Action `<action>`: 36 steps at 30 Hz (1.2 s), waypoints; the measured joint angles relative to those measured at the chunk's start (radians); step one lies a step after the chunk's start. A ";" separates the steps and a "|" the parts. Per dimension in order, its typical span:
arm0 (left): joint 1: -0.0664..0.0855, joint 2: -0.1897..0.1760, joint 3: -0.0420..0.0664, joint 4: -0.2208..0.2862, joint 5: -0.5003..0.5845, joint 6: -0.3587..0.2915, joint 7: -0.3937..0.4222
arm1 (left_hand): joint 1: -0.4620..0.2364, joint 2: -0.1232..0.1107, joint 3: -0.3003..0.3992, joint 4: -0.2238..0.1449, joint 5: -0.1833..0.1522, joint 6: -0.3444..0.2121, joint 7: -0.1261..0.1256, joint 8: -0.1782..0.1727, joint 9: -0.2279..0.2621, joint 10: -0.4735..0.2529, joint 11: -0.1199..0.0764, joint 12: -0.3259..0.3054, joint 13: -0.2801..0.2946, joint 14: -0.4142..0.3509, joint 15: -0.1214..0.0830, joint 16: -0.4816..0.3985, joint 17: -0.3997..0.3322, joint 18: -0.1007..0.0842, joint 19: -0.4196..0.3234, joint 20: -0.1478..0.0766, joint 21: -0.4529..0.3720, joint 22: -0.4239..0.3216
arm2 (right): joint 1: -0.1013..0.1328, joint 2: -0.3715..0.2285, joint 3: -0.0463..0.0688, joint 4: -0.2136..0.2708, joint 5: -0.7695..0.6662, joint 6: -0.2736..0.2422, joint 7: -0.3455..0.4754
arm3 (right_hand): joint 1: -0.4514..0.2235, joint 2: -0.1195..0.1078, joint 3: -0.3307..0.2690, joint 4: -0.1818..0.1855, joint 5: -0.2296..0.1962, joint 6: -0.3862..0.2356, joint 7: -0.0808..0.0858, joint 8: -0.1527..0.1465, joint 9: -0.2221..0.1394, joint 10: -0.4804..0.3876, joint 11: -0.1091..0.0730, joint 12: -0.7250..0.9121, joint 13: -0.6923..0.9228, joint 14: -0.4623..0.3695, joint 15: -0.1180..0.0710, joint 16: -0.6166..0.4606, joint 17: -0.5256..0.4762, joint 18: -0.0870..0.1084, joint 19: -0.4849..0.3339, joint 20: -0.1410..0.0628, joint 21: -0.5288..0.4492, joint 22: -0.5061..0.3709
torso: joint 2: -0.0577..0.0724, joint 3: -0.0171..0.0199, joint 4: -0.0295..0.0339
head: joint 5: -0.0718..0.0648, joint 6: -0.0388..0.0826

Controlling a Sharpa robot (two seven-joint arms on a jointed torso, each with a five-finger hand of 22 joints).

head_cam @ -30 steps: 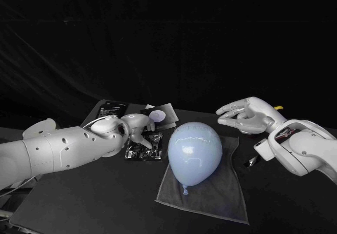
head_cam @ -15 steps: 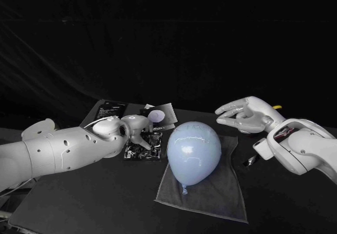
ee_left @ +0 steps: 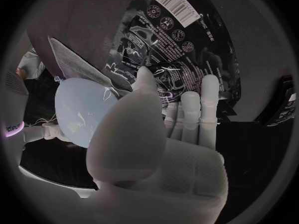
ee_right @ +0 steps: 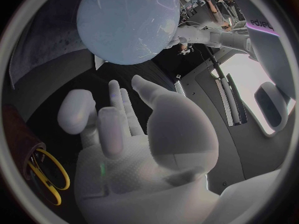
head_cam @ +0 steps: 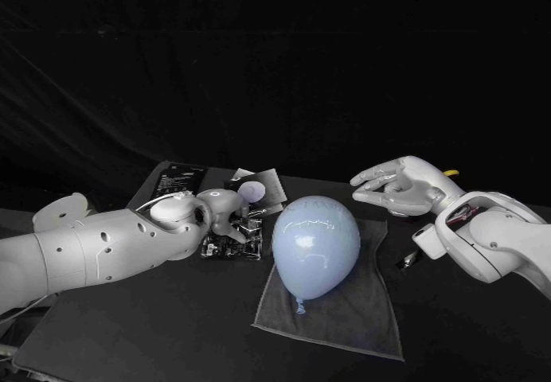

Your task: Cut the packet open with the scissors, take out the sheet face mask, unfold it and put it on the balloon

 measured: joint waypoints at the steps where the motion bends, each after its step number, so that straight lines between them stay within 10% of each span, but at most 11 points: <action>1: -0.001 -0.001 0.000 0.004 0.000 0.000 0.002 | 0.009 0.009 0.004 0.004 0.000 0.011 -0.004 0.001 -0.002 0.015 -0.003 0.000 -0.004 0.014 -0.002 0.008 0.014 0.000 0.008 -0.002 0.009 0.012 | 0.000 0.000 0.000 0.000 0.000 0.001 0.000 | 0.000 0.000 0.000 0.000 0.000 0.000 0.000 0.000 0.000 0.000 0.000 0.000 0.000 0.000 0.000 0.000 0.000 0.000 0.000 0.000 0.000 0.000 | 0.000 0.0000 0.0000 | 0.000 0.000; 8: -0.006 -0.007 -0.003 0.020 0.001 -0.012 0.016 | 0.102 0.093 0.077 -0.020 0.013 0.108 -0.031 -0.011 -0.030 0.141 -0.023 -0.057 -0.062 0.119 -0.024 0.063 0.118 -0.008 0.089 -0.021 0.083 0.118 | 0.000 -0.001 0.000 0.000 0.001 0.003 -0.001 | 0.000 0.000 0.003 0.003 0.000 0.000 0.000 0.000 0.001 0.002 -0.002 0.005 0.002 0.000 0.000 0.000 -0.001 0.000 0.000 0.000 0.000 0.000 | 0.000 0.0004 -0.0005 | 0.003 0.003; 25: -0.016 -0.045 0.000 0.045 0.041 -0.069 0.058 | 0.188 0.129 0.168 -0.030 0.010 0.254 -0.045 -0.046 -0.059 0.263 -0.054 -0.165 -0.140 0.180 -0.041 0.091 0.172 -0.008 0.131 -0.036 0.130 0.185 | 0.000 0.000 0.000 -0.011 0.008 0.008 -0.003 | 0.000 0.000 0.000 0.011 0.000 0.002 -0.002 0.000 0.002 0.008 -0.007 0.009 0.004 0.000 0.000 -0.001 -0.001 0.000 0.000 0.000 0.004 0.000 | 0.000 -0.0003 -0.0004 | -0.001 0.013; 36: 0.026 -0.065 0.028 0.057 0.197 0.023 0.104 | 0.156 0.146 0.192 -0.031 0.007 0.301 -0.057 -0.057 -0.069 0.303 -0.063 -0.189 -0.155 0.173 -0.049 0.088 0.155 -0.009 0.127 -0.040 0.130 0.178 | -0.001 0.003 0.000 -0.018 0.013 0.013 -0.004 | -0.005 0.005 -0.003 0.014 0.000 0.003 -0.003 0.000 0.002 0.007 -0.007 0.009 0.004 0.000 0.000 0.003 -0.003 0.000 0.000 0.000 0.004 0.000 | 0.000 0.0002 -0.0011 | 0.000 0.023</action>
